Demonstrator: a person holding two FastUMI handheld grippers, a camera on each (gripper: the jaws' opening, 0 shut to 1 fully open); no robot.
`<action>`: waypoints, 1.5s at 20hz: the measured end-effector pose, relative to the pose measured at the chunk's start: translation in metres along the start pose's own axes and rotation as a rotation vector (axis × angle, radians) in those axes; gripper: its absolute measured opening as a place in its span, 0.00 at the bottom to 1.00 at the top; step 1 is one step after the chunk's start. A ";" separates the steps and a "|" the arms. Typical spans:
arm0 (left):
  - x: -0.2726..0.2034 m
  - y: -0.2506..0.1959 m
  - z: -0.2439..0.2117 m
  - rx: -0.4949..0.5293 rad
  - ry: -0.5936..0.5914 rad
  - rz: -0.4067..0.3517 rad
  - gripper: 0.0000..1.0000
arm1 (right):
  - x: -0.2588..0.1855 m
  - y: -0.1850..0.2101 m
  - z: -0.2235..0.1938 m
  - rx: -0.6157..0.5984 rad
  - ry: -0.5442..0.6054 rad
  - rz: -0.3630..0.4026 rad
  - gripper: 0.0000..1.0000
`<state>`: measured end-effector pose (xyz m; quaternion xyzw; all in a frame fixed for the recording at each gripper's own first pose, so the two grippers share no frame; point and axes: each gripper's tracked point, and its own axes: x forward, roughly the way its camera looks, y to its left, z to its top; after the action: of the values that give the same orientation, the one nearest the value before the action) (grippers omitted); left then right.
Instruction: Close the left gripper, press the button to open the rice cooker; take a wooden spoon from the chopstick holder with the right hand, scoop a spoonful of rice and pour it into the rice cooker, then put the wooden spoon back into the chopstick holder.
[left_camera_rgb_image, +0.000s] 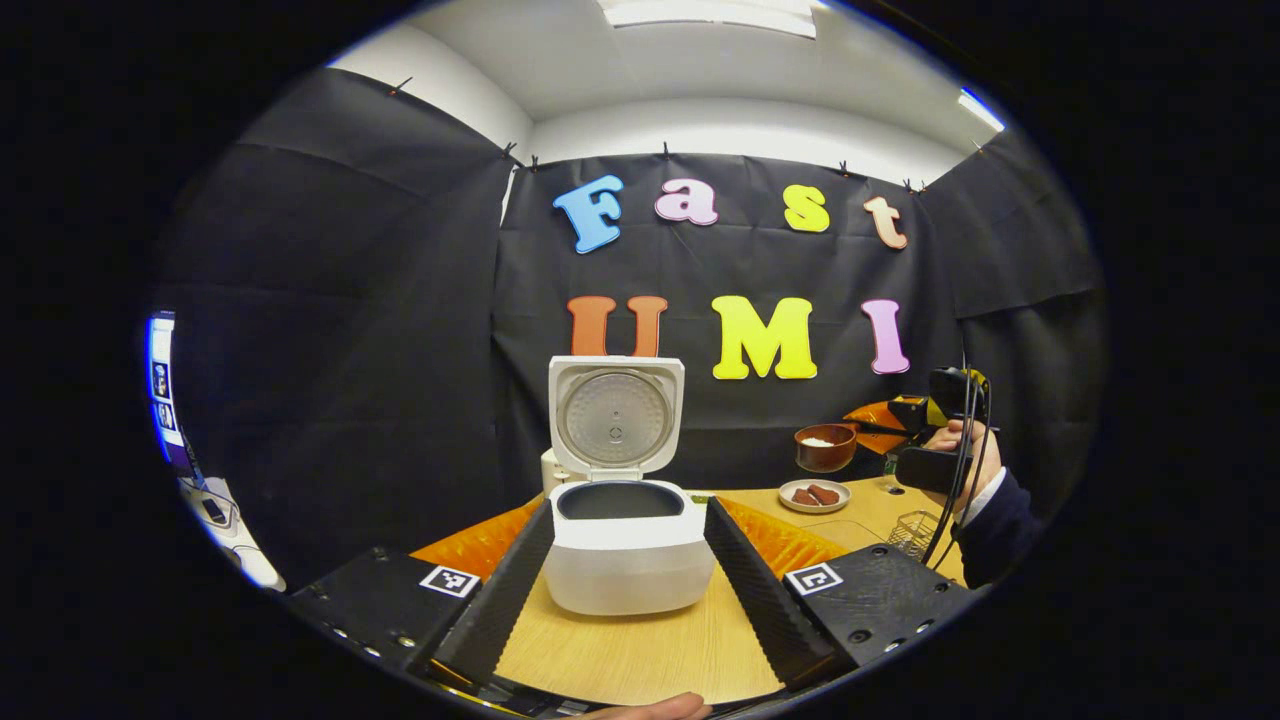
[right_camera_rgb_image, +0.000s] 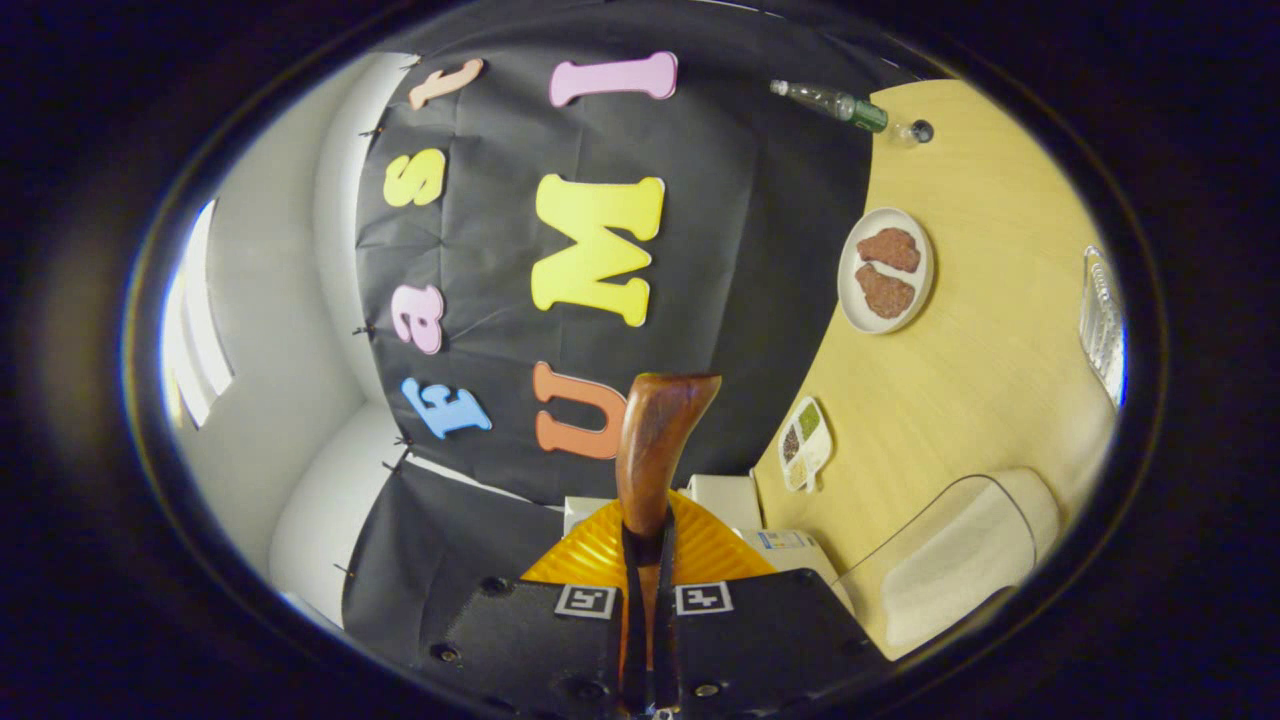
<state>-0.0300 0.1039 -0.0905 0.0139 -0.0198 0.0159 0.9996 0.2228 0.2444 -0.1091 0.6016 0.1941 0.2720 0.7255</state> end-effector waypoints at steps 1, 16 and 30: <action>0.000 0.004 0.003 0.010 -0.014 0.005 0.96 | 0.008 0.005 -0.009 -0.017 0.017 0.006 0.08; -0.022 0.066 -0.017 -0.001 0.035 0.127 0.95 | 0.146 0.043 -0.115 -0.482 0.042 -0.055 0.08; -0.034 0.063 -0.014 -0.007 0.044 0.187 0.95 | 0.229 0.030 -0.184 -1.104 0.074 -0.099 0.08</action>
<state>-0.0652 0.1660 -0.1045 0.0082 0.0010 0.1095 0.9940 0.2837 0.5329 -0.1061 0.1123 0.0759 0.3199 0.9377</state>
